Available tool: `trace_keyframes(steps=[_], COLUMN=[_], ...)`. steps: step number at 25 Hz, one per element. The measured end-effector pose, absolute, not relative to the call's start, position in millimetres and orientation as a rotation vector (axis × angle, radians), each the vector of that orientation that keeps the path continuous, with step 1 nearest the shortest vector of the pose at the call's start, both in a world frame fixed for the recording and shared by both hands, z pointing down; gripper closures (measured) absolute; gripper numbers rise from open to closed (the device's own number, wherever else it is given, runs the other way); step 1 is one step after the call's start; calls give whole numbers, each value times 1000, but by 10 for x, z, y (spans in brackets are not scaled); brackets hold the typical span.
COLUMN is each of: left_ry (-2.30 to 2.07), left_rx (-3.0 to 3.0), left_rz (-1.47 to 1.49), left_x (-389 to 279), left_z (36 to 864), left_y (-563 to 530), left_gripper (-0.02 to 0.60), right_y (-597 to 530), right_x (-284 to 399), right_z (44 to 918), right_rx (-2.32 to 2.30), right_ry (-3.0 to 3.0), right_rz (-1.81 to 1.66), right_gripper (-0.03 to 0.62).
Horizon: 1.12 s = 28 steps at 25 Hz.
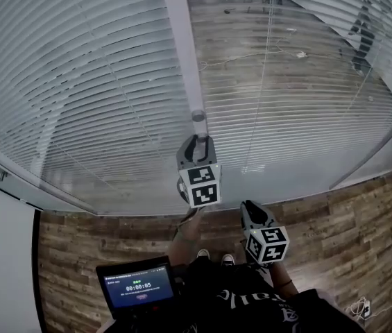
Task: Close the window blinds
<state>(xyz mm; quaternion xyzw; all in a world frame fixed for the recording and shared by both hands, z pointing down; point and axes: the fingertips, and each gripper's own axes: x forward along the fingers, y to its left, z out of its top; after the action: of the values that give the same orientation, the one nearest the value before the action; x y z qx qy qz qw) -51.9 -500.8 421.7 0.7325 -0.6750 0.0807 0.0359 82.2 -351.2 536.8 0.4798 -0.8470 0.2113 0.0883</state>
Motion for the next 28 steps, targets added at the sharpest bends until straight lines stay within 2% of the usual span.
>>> trace_keyframes(steps=[6,13,16,20,24,28], left_ry=[-1790,-1146,-1034,-1253,-1713,-1943], left_rx=[2152,1710,1671,1914,2238,2403], left_rz=[-19,-643,-721,-483,15,363], left_x=[-516,-656,-740,-728,-762,-679], left_z=[4153,4269,4259,4252,4141,4105], left_y=[-4962,-5047,-5103,-5073,-4997,-5038], left_gripper=[453,457,457,455,437,439], right_y=[-3517,-3512,-3553,-3540,-3504,-3479], right_x=[819,570,469,420,406,425], right_z=[5455,5538,5549,5576,5610,5664], right_rx=[1479,1474,1470,1464,1460,1455], right_ry=[-2485,-2461,-2449,-2435,-2426,-2406], right_rz=[700,717,710,703,698,708], right_gripper=[534,534,534,533,533,534])
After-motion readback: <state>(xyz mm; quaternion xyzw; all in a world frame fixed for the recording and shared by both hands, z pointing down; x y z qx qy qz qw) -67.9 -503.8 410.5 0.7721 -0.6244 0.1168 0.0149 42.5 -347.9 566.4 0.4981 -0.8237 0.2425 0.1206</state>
